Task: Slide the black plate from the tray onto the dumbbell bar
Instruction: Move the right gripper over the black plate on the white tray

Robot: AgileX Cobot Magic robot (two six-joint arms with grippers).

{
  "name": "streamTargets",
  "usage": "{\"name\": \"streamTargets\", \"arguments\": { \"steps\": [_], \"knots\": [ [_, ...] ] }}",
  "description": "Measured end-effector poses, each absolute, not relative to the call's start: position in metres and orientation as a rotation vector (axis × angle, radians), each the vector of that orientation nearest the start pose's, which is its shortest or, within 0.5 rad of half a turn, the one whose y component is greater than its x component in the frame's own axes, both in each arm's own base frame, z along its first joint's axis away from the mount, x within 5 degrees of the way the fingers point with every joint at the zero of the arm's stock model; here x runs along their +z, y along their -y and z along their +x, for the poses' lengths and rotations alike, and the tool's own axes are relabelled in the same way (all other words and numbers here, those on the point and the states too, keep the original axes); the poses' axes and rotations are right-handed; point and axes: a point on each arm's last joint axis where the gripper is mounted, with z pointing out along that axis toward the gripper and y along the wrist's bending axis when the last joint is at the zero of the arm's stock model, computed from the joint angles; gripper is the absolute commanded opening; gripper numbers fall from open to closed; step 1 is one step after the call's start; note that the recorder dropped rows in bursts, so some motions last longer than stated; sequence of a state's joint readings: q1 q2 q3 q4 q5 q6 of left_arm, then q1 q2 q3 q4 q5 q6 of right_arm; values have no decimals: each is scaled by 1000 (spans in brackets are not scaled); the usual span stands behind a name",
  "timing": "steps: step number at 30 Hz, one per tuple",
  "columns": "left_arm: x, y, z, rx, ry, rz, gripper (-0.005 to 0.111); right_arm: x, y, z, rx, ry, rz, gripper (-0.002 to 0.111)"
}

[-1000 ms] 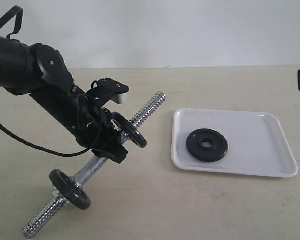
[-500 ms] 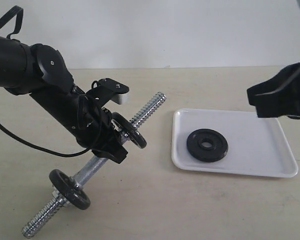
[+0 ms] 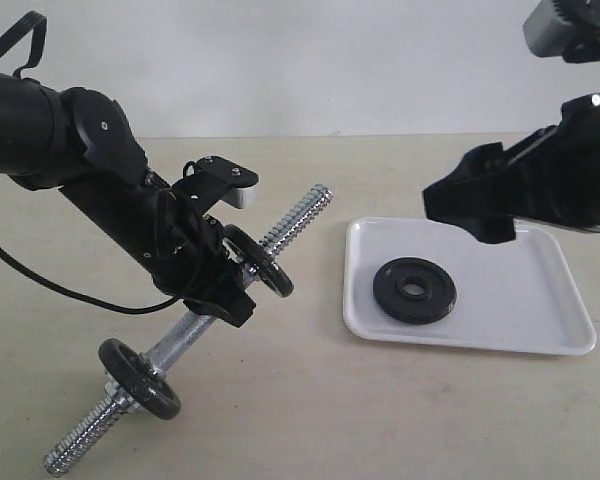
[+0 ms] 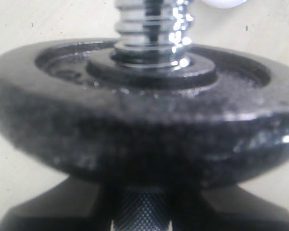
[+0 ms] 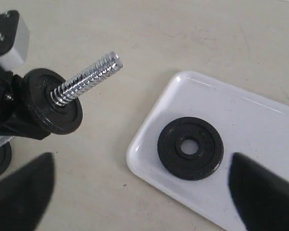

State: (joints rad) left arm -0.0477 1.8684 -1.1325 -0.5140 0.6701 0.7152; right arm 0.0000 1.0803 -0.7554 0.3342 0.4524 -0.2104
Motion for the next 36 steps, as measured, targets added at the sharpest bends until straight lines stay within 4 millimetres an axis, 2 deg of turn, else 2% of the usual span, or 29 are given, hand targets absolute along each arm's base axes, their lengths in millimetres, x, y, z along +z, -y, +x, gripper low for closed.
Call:
{"name": "streamTargets", "arguments": {
  "steps": [2,5,12,14,17,22,29,32,36],
  "knots": [
    [165,45,358,-374,-2712,545,4,297,-13,221,223,-2229,58,100],
    [165,45,358,-374,-2712,545,4,297,-13,221,247,-2236,102,89],
    [165,45,358,-374,-2713,542,4,294,-14,218,271,-2288,114,46],
    [165,45,358,-374,-2713,542,4,293,-14,217,269,-2291,108,39],
    [165,45,358,-374,-2713,542,4,292,-14,218,264,-2299,100,44],
    [165,45,358,-375,-2714,536,4,273,-14,233,248,-2372,89,69],
    [165,45,358,-377,-2716,535,4,217,-12,266,229,-2549,131,70],
    [165,45,358,-377,-2716,536,4,200,-11,275,213,-2582,135,70],
    [165,45,358,-376,-2717,538,4,187,-9,285,179,-2564,134,70]
  ]
}}
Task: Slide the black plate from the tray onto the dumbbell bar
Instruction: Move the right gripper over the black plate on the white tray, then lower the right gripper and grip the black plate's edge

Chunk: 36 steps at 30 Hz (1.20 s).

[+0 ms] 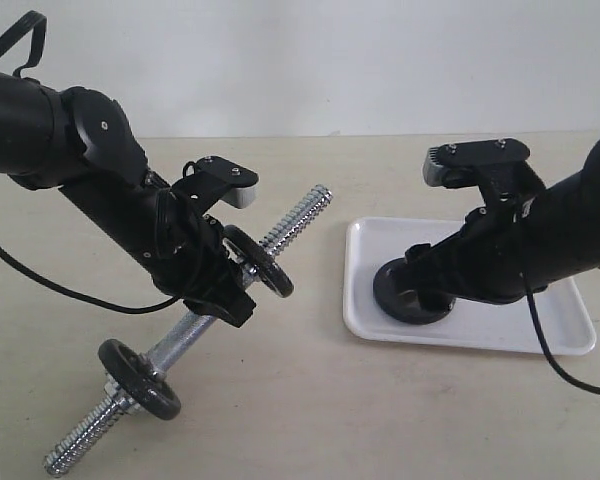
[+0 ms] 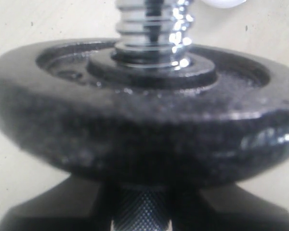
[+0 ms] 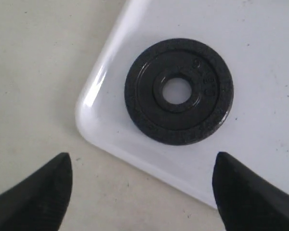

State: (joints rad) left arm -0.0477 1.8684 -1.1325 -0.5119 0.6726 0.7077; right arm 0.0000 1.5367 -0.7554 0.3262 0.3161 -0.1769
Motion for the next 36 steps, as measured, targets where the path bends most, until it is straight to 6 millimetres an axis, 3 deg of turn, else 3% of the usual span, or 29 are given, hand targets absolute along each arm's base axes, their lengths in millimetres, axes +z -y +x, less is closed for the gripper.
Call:
{"name": "streamTargets", "arguments": {
  "steps": [6,14,23,29,36],
  "knots": [
    [165,45,358,-376,-2717,536,4,184,-5,298,129,-2458,153,88],
    [165,45,358,-377,-2718,532,4,166,-1,312,78,-2406,174,88],
    [165,45,358,-377,-2718,532,4,130,-2,333,108,-2535,234,88],
    [165,45,357,-382,-2725,538,4,138,-5,354,145,-2553,225,88],
    [165,45,357,-386,-2729,543,4,159,-6,368,102,-2645,72,85]
  ]
}}
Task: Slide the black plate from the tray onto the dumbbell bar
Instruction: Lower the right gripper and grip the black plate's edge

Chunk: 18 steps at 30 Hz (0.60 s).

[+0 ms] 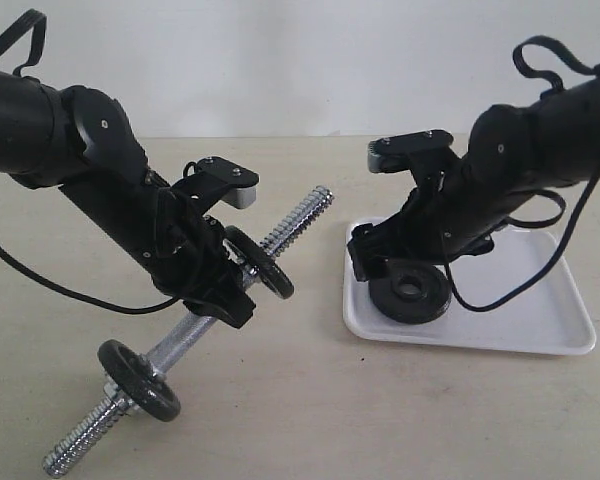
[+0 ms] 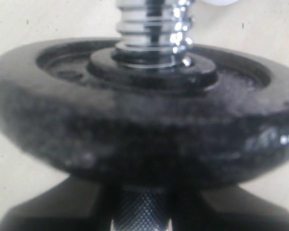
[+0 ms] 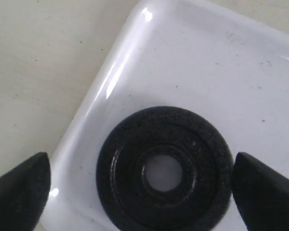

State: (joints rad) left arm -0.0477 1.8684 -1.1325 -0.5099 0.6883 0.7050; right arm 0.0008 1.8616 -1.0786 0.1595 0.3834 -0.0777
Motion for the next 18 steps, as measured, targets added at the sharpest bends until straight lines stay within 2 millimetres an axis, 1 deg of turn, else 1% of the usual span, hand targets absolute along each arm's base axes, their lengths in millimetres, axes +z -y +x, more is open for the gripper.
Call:
{"name": "streamTargets", "arguments": {
  "steps": [5,8,9,11,12,14,16,18],
  "knots": [
    [165,45,357,-386,-2729,543,4,177,3,374,-46,-2743,28,85],
    [165,45,357,-386,-2729,543,4,185,5,379,-85,-2800,40,85],
    [165,45,357,-386,-2729,543,4,183,6,380,-89,-2819,44,85],
    [165,45,357,-386,-2729,543,4,170,6,382,-95,-2876,59,85],
    [165,45,356,-388,-2730,544,4,159,6,381,-91,-2920,70,85],
    [165,45,356,-388,-2730,546,4,148,5,381,-78,-2967,88,85],
    [165,45,356,-388,-2730,546,4,141,3,381,-40,-2992,124,85],
    [165,45,356,-387,-2729,547,4,139,1,381,-15,-2997,146,85]
  ]
}}
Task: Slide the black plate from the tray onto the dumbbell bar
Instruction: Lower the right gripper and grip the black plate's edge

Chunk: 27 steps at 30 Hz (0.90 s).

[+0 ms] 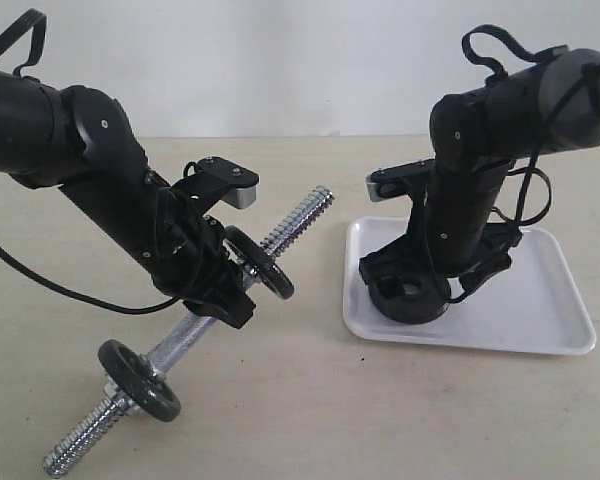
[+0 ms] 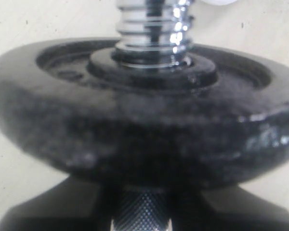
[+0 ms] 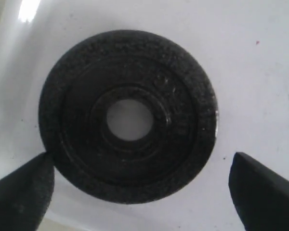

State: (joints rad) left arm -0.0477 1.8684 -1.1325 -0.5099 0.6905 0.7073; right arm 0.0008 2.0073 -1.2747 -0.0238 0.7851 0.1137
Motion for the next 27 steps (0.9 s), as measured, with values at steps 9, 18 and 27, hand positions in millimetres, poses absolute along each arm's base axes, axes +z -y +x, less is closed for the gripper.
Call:
{"name": "streamTargets", "arguments": {
  "steps": [9,18,27],
  "knots": [
    [165,45,357,-387,-2728,547,4,137,-2,389,45,-2910,190,85],
    [165,45,357,-387,-2728,547,4,128,-3,400,74,-2899,219,85],
    [165,45,357,-387,-2727,550,4,125,-4,404,80,-2903,219,85]
  ]
}}
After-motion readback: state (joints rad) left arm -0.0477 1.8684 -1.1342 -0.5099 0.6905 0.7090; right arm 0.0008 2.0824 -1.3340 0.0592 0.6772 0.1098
